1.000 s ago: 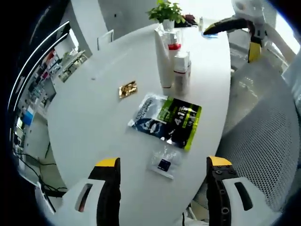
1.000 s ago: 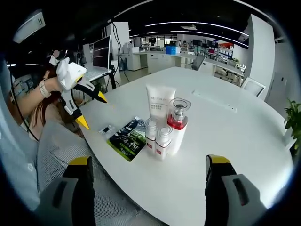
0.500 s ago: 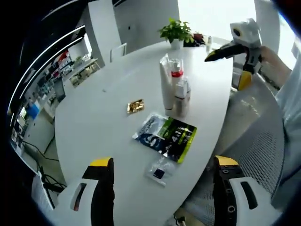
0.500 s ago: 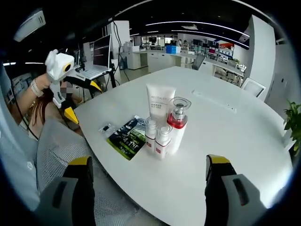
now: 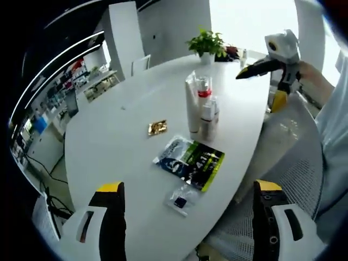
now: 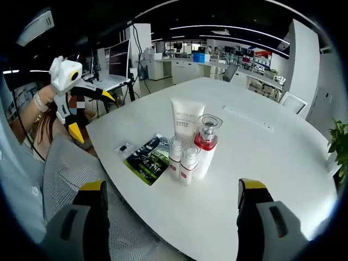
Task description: Arrange the skincare products in the storage area until every visible bottle or jar stands upright without overlapping.
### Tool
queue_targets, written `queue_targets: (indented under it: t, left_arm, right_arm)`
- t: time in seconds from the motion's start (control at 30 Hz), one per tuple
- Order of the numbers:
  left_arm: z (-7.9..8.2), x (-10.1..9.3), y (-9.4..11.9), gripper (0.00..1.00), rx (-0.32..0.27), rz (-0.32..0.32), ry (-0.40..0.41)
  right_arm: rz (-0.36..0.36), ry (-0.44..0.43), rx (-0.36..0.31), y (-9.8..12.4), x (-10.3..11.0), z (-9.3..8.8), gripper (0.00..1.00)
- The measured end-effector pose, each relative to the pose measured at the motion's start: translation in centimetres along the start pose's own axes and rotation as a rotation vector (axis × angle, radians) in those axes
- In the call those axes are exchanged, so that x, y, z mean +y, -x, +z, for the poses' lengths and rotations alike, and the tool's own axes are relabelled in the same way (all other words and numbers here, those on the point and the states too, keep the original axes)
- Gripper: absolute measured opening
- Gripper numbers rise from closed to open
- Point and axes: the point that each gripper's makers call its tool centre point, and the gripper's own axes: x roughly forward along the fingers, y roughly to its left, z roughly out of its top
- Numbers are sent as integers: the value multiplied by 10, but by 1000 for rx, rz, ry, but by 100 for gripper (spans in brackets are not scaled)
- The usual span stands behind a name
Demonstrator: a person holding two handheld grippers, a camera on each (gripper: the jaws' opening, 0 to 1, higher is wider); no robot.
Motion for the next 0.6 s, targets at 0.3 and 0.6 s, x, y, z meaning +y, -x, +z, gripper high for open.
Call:
queue_targets:
  t: [0.3,0.6]
  left_arm:
    - [2,-3,0,97,-16,-7,26]
    - [4,-3,-3,97,-23,-19,42]
  right_arm:
    - [-5,-3,-1,1,-1,-1,100]
    - [1,-5,-7,0,-1,1,100]
